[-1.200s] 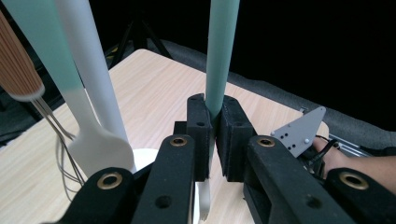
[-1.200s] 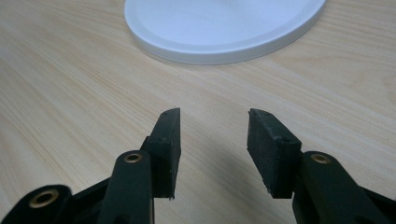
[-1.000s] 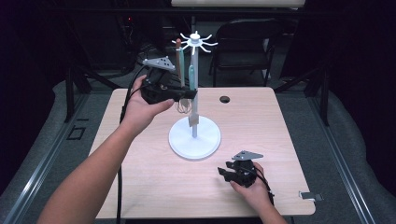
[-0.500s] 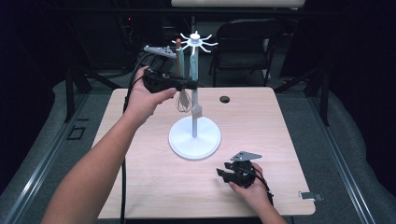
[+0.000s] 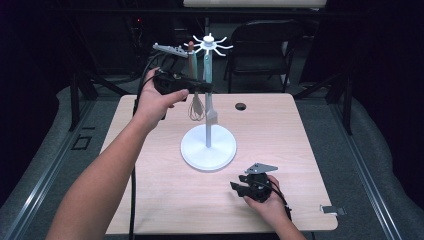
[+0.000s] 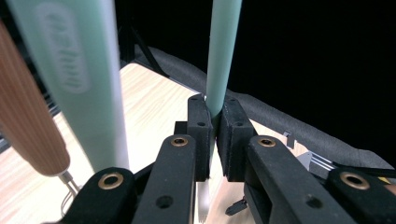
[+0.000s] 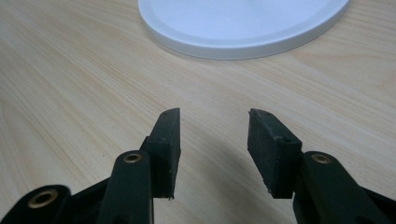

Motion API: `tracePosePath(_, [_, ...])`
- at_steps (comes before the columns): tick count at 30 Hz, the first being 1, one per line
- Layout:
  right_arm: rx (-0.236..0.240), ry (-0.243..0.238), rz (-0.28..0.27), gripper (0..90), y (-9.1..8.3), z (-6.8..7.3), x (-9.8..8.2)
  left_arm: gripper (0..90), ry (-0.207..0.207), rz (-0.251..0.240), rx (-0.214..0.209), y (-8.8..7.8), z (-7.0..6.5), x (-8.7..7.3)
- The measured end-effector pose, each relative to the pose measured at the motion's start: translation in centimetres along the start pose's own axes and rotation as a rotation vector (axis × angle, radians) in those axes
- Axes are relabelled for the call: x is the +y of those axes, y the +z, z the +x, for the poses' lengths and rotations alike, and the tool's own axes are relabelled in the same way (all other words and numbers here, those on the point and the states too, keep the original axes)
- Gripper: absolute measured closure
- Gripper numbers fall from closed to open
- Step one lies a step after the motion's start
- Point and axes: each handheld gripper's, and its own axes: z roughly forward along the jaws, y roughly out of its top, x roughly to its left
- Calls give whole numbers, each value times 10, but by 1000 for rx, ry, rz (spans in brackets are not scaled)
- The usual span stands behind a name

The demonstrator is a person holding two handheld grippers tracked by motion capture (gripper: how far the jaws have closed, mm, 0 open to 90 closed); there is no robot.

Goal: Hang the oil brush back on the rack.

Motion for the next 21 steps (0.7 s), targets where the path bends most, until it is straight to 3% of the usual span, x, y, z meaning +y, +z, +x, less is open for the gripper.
tracePosePath(6, [0, -2, -1, 545, 0, 0, 0, 846, -8, -1, 19, 3, 2, 0])
tracePosePath(11, [-1, -3, -2, 545, 0, 0, 0, 779, -9, -13, 106, 3, 0, -1])
tracePosePath(13, [-1, -2, -4, 545, 0, 0, 0, 731, 3, -11, 119, 2, -3, -2])
tracePosePath(15, [2, 1, -7, 545, 0, 0, 0, 696, 31, 5, 159, 3, -7, -4])
tracePosePath(21, [-2, -4, -7, 545, 0, 1, 0, 614, 60, 5, 181, 0, -14, -16])
